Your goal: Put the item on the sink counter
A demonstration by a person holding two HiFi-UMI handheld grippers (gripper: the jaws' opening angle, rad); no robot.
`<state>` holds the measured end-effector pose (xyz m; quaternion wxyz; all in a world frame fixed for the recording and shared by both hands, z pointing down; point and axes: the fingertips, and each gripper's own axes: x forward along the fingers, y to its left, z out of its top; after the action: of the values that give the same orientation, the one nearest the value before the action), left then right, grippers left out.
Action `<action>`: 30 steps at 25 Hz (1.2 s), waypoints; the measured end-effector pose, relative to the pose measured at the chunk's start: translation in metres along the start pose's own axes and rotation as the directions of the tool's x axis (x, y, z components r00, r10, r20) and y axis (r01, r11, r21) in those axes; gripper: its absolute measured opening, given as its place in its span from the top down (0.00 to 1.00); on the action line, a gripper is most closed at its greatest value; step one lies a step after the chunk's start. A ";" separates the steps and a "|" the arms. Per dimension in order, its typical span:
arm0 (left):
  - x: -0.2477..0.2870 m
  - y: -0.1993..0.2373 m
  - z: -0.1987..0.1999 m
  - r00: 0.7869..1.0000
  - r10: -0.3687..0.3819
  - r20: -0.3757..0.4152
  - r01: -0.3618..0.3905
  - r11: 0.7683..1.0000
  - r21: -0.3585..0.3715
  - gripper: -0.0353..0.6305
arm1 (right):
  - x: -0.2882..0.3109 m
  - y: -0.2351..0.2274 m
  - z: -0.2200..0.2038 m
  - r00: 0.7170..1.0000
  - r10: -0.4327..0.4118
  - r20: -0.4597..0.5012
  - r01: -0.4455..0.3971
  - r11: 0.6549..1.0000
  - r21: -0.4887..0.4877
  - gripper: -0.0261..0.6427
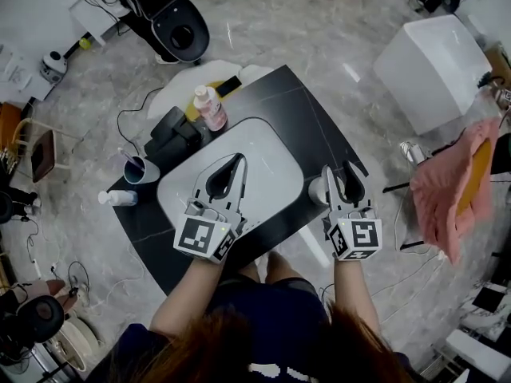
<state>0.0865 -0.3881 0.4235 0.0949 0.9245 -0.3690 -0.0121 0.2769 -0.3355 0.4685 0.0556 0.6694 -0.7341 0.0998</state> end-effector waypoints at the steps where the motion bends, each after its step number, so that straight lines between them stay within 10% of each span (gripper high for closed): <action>1: -0.002 0.002 0.005 1.000 0.008 0.010 -0.008 1.000 0.001 0.91 | -0.002 0.005 0.014 1.000 0.008 0.022 -0.007 1.000 -0.015 0.73; 6: -0.017 0.005 0.030 0.998 0.034 0.060 -0.035 0.999 0.007 0.91 | -0.015 0.029 0.071 0.990 0.030 0.138 -0.025 0.999 -0.036 0.94; 30: -0.067 0.022 0.075 0.980 0.121 0.159 -0.124 0.992 0.010 0.91 | -0.027 0.091 0.144 0.957 0.165 0.238 -0.145 0.984 -0.099 0.94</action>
<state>0.0165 -0.3704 0.3510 0.0568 0.8971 -0.4315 -0.0757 0.1965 -0.3329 0.3161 -0.0165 0.6141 -0.7890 -0.0093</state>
